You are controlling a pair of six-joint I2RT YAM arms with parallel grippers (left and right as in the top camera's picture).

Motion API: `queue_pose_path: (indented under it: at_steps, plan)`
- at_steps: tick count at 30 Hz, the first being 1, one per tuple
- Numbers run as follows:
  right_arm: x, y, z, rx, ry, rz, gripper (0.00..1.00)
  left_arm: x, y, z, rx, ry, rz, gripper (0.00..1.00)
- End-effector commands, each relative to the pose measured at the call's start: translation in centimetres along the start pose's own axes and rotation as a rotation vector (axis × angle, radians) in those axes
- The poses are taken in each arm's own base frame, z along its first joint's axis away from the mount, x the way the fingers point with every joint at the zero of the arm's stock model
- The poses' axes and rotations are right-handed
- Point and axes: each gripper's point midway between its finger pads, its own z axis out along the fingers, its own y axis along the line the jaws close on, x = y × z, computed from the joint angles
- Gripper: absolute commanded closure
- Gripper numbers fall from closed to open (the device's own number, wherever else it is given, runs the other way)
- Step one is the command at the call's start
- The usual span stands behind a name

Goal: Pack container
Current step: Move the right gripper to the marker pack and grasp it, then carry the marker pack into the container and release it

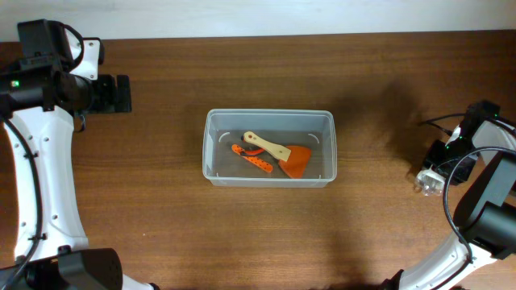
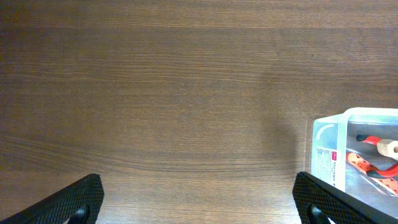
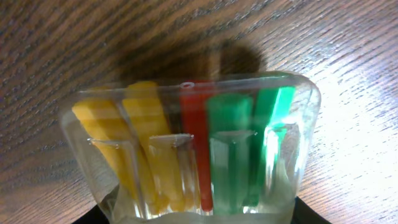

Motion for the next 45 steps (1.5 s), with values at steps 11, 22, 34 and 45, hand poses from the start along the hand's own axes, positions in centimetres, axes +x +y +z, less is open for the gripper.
queue_pose_path:
  at_steps: [11,22,34,45]
  plan:
    - [1.0,0.6,1.5,-0.038,0.086,0.009,0.96,0.1,-0.1,0.2,0.014,0.006,-0.015,0.01]
    - [-3.8,4.5,-8.8,-0.058,-0.074,-0.106,0.96,0.1,-0.1,0.2,0.014,0.006,-0.015,0.01]
    - [3.9,26.0,-23.5,-0.290,-0.339,-1.234,0.96,0.2,-0.1,0.2,0.014,0.006,-0.015,0.01]
    - [14.7,33.8,-17.7,-0.202,-0.188,-1.925,0.96,0.1,-0.1,0.2,0.014,0.006,-0.015,0.01]
